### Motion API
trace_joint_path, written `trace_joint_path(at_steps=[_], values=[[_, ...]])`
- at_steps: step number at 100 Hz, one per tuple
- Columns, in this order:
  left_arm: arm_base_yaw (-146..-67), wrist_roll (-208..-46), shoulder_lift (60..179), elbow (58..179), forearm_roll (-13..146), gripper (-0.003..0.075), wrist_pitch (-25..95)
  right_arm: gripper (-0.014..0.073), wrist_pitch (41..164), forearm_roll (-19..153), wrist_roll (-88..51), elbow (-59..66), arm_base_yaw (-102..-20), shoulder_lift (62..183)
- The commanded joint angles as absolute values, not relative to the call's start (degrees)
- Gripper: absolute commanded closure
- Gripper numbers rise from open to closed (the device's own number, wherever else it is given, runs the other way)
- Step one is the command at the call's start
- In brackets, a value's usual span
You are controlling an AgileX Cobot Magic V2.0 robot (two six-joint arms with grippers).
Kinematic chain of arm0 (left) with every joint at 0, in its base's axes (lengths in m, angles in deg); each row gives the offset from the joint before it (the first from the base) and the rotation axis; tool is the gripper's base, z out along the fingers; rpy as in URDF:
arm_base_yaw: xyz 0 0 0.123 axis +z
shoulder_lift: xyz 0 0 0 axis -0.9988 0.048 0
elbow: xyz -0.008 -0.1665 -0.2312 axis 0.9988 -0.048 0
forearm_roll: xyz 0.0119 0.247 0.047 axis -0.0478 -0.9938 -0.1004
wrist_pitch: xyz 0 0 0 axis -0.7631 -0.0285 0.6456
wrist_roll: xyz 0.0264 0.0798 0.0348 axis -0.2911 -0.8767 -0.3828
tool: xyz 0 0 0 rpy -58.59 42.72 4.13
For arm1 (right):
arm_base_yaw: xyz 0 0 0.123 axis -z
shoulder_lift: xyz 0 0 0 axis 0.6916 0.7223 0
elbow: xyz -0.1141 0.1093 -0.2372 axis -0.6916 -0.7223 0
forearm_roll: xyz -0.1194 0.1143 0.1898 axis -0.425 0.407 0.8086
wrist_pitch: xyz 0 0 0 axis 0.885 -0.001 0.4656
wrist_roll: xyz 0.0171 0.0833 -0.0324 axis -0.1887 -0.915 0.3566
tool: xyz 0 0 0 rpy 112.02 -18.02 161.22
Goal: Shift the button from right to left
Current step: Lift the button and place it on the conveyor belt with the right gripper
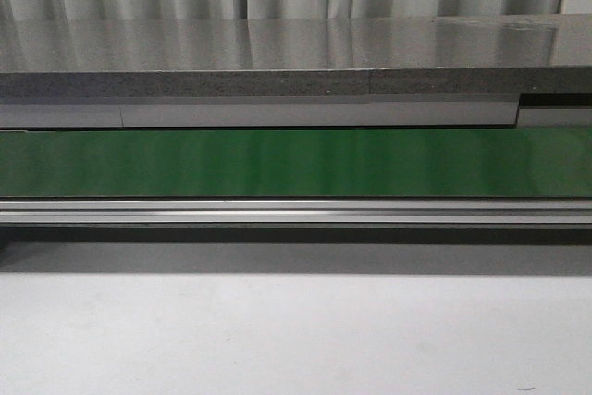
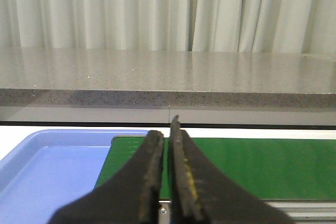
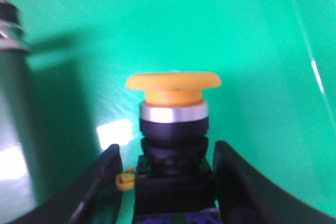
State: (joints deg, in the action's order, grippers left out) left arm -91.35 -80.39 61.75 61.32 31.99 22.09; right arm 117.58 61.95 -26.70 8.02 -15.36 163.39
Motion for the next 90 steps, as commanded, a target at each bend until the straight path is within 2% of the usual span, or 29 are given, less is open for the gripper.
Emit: trace_joint_path(at_steps=[1,45,90], values=[[-91.8,-80.0,59.7,59.0,32.1,0.0715,17.4,0.0394,117.0,64.3,-26.1,9.9,-16.0,157.7],[-91.8,-80.0,59.7,59.0,32.1,0.0715,17.4,0.0394,126.0,64.6,-24.8,9.9,-27.5,153.9],[-91.8,-80.0,59.7,59.0,32.1,0.0715,17.4,0.0352,127.9,65.1,-24.8,9.8,-28.3,156.3]])
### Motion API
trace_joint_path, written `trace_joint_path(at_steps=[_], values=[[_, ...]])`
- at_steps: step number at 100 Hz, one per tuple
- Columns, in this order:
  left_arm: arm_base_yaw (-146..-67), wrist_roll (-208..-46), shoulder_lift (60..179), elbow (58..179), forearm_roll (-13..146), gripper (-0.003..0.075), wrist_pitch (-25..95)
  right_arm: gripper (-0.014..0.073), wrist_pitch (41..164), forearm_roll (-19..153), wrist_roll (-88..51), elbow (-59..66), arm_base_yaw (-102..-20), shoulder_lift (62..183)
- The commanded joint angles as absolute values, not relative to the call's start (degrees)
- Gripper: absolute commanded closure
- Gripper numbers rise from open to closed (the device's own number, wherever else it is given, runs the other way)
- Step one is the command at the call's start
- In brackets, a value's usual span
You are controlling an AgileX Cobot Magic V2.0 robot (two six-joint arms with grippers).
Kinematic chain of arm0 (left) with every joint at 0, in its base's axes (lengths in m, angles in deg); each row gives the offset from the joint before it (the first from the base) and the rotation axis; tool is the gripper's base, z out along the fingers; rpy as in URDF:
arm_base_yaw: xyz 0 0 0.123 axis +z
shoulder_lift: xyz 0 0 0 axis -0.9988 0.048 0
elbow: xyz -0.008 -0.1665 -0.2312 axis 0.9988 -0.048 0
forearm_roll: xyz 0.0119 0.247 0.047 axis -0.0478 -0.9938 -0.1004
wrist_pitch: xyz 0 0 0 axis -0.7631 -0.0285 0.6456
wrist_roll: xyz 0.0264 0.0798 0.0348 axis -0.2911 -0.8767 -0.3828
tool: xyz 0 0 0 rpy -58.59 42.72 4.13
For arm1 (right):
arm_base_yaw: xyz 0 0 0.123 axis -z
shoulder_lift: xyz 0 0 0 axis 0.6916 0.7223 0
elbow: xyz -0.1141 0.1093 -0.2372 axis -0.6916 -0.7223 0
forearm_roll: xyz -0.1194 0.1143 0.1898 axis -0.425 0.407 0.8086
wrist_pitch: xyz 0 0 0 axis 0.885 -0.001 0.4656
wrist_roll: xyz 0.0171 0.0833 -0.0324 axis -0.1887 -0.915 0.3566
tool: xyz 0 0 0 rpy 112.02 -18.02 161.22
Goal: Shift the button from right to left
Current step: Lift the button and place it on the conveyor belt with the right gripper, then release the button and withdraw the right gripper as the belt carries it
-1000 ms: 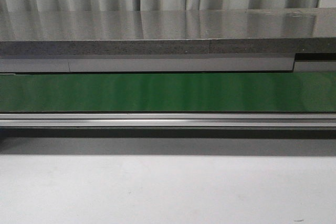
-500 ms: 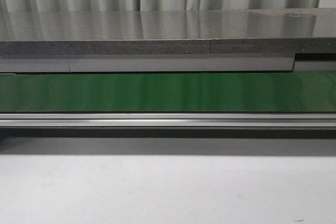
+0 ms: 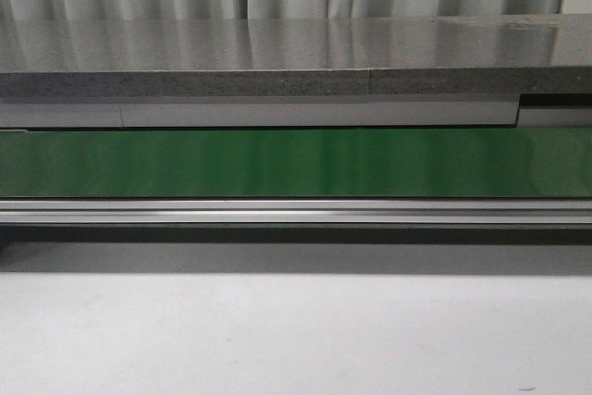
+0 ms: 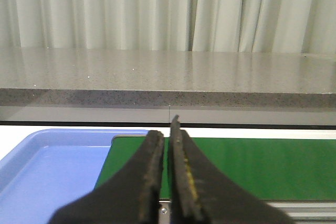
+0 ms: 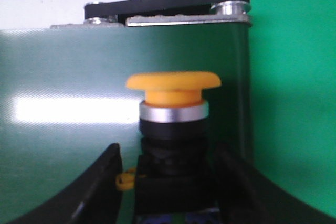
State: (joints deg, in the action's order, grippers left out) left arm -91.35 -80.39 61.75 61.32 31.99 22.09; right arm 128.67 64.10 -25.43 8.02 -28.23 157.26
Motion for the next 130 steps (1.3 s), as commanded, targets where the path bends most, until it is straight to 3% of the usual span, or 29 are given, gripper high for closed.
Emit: trace_joint_path(at_steps=[1,9,25,36,74,96,130], values=[[-91.8,-80.0,59.7,59.0,32.1,0.0715,17.4,0.0347,128.1,65.3,-24.8,9.8,-28.3,156.5],[-91.8,-80.0,59.7,59.0,32.1,0.0715,17.4,0.0299,128.9,65.6,-24.8,9.8,-28.3,157.2],[-91.8,-80.0,59.7,59.0,32.1,0.0715,17.4,0.0056,129.0,66.1,-24.8,9.8,-28.3,157.3],[-91.8,-80.0,59.7,59.0,32.1,0.0715,17.4,-0.0038,128.7,66.1,-24.8,9.8,-28.3,157.1],[-91.8,-80.0,59.7,59.0,32.1,0.0715,17.4,-0.0042,125.2,66.1,-24.8,9.8,-28.6,147.4],[-91.8,-80.0,59.7,59.0,32.1,0.0715,17.4,-0.0042,124.3,66.1,-24.4,9.4,-33.2,137.7],[-91.8,-80.0,59.7,59.0,32.1,0.0715,17.4,-0.0042,111.5,66.1,-21.1,-6.4,-38.2,118.0]])
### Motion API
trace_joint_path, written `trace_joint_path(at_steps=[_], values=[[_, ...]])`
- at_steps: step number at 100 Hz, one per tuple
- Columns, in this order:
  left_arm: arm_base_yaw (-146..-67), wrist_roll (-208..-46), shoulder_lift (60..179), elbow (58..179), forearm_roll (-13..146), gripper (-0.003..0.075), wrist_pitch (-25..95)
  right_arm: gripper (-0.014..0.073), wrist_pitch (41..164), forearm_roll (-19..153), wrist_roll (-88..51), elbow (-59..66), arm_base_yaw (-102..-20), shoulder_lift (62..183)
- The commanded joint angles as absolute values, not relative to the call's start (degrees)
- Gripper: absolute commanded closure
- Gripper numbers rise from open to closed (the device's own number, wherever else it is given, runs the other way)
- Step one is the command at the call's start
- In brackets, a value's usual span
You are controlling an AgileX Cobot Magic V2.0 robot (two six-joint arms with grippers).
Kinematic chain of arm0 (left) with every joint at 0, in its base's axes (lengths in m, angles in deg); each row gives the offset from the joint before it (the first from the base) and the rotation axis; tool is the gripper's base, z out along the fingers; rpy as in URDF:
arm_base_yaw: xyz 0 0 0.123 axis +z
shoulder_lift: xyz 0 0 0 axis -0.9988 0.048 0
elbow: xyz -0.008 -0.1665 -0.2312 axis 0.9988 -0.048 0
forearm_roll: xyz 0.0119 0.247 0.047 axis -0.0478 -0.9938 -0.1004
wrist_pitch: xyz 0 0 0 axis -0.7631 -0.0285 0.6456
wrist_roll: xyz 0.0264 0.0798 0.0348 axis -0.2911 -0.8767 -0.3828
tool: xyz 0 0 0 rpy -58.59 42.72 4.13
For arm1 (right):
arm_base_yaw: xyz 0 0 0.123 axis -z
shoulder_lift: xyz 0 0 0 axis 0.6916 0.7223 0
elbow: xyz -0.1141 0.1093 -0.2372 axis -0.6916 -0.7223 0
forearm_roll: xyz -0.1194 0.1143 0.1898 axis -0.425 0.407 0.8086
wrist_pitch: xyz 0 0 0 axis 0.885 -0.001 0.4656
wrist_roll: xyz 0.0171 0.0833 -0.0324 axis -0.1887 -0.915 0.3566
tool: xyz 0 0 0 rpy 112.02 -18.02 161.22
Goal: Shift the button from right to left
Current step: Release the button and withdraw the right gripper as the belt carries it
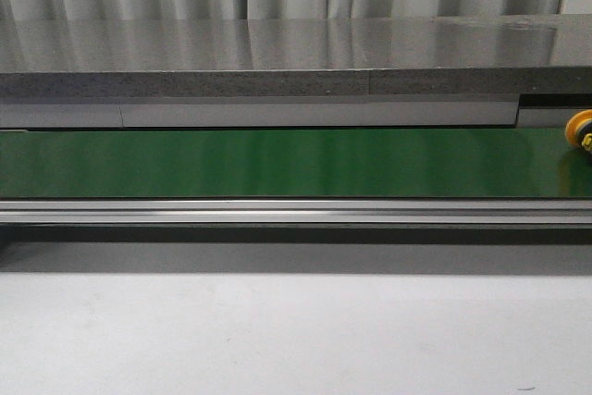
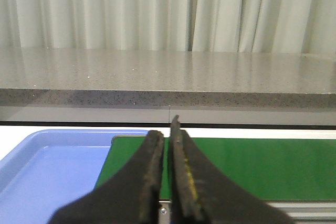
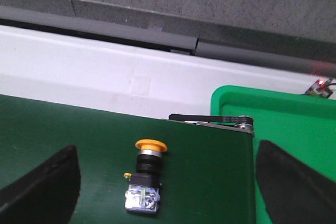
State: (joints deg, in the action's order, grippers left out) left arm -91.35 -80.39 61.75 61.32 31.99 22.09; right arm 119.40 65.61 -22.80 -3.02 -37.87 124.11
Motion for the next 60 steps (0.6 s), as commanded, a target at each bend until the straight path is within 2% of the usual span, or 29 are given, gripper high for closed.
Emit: trace_joint_path(at_steps=[1,23,42,60], values=[[-91.8,-80.0,59.7,59.0,32.1,0.0715,17.4,-0.0042,111.1,66.1,-20.9,-6.8,-38.2,117.0],[-91.8,-80.0,59.7,59.0,32.1,0.0715,17.4,-0.0042,101.6,66.1,-18.8,-22.8,-40.2,101.8],[-91.8,-80.0,59.7,59.0,32.1,0.0715,17.4,-0.0042,101.1,66.1,-18.8,-34.3,-43.0,87.3],[-91.8,-80.0,59.7,59.0,32.1,0.0715,17.4,-0.0042,100.8,66.1,-18.8,-39.2,-43.3,75.7]])
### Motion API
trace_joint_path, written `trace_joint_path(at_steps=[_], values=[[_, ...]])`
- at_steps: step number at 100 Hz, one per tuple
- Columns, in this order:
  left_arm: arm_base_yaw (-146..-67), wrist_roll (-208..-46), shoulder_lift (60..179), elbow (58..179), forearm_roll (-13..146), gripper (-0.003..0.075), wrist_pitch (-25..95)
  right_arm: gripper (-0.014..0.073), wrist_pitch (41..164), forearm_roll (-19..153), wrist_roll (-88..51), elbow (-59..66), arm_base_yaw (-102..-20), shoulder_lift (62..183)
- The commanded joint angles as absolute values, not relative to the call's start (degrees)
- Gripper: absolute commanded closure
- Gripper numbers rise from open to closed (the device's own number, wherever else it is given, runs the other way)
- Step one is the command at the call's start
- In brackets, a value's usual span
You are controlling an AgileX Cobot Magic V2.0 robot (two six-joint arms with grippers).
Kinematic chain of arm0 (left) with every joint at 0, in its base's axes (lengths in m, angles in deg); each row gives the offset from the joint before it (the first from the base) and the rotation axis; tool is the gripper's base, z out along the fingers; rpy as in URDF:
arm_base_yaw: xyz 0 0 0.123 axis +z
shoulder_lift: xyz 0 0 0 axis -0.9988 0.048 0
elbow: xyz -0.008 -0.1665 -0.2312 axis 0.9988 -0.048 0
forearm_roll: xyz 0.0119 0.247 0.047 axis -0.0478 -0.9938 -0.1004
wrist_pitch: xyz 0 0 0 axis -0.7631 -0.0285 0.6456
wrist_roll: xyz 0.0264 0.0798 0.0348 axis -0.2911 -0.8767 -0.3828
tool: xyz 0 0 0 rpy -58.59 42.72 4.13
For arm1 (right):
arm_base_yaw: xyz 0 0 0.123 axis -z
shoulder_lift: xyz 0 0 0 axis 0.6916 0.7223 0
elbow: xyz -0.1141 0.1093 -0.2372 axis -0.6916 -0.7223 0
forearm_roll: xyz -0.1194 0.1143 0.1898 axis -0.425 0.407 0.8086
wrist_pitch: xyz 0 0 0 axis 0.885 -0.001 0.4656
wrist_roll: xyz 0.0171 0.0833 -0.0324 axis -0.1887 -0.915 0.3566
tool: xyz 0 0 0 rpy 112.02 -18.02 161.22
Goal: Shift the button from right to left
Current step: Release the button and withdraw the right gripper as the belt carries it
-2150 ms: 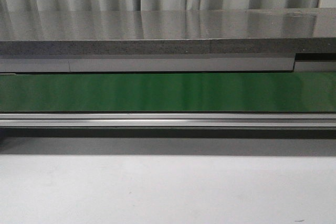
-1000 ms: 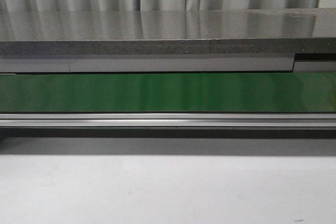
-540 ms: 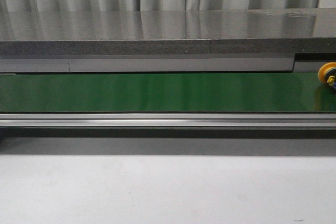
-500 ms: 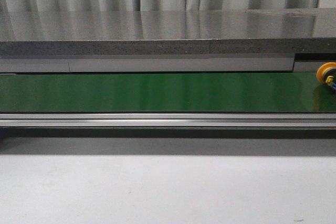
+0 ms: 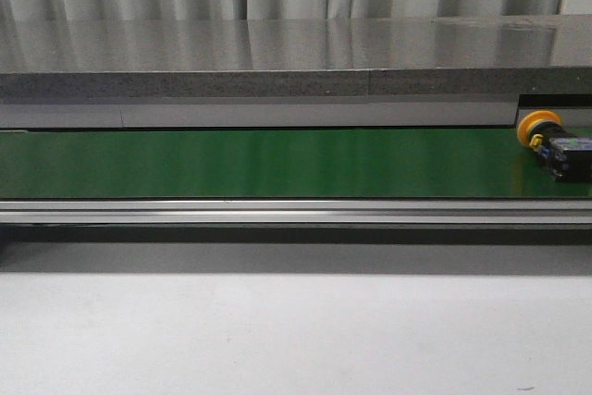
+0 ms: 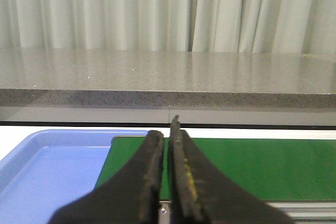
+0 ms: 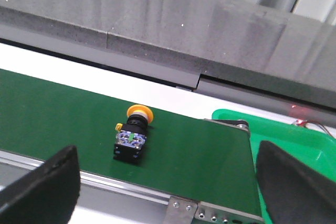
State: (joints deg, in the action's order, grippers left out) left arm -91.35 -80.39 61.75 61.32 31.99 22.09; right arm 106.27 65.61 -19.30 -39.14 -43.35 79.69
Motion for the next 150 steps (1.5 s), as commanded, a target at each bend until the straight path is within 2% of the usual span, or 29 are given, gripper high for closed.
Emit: trace_joint_path(at_steps=[1,45,52,62,81,88,150], values=[[-91.8,-80.0,59.7,59.0,32.1,0.0715,17.4,-0.0042,100.8,66.1,-18.8,-39.4,-43.3,75.4],[-91.8,-80.0,59.7,59.0,32.1,0.0715,17.4,-0.0039,100.1,66.1,-18.8,-40.3,-43.3,72.8],[-91.8,-80.0,59.7,59.0,32.1,0.0715,17.4,-0.001,99.3,66.1,-18.8,-40.3,-43.3,72.8],[-91.8,-80.0,59.7,59.0,32.1,0.0715,17.4,0.0125,98.5,66.1,-18.8,-40.3,-43.3,72.8],[-91.8,-80.0,59.7,59.0,32.1,0.0715,17.4,0.0543,98.3,66.1,-18.8,-40.3,-43.3,72.8],[-91.8,-80.0,59.7,59.0,32.1,0.0715,17.4,0.0669,98.3,66.1,-18.8,-40.3,-43.3,72.8],[-91.8,-80.0,59.7,59.0,32.1,0.0715,17.4,0.0662,98.3,66.1,-18.8,-40.3,-43.3,72.8]])
